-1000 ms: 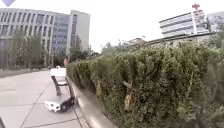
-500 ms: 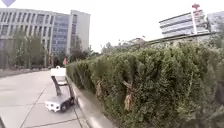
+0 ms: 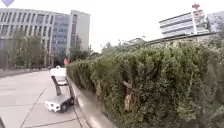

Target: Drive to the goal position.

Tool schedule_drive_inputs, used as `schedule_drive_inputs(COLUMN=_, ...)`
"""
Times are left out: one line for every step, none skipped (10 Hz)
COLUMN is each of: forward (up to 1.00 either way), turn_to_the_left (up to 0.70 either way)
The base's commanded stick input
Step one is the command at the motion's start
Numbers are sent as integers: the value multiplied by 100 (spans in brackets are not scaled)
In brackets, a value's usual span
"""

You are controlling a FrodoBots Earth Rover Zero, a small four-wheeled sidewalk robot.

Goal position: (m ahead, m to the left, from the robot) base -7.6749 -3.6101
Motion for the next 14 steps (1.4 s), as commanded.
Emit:
schedule_drive_inputs(forward=5, turn_to_the_left=0)
schedule_drive_inputs(forward=5, turn_to_the_left=0)
schedule_drive_inputs(forward=5, turn_to_the_left=0)
schedule_drive_inputs(forward=5, turn_to_the_left=0)
schedule_drive_inputs(forward=5, turn_to_the_left=0)
schedule_drive_inputs(forward=5, turn_to_the_left=0)
schedule_drive_inputs(forward=5, turn_to_the_left=0)
schedule_drive_inputs(forward=5, turn_to_the_left=0)
schedule_drive_inputs(forward=5, turn_to_the_left=0)
schedule_drive_inputs(forward=5, turn_to_the_left=0)
schedule_drive_inputs(forward=5, turn_to_the_left=0)
schedule_drive_inputs(forward=5, turn_to_the_left=0)
schedule_drive_inputs(forward=5, turn_to_the_left=0)
schedule_drive_inputs(forward=5, turn_to_the_left=0)
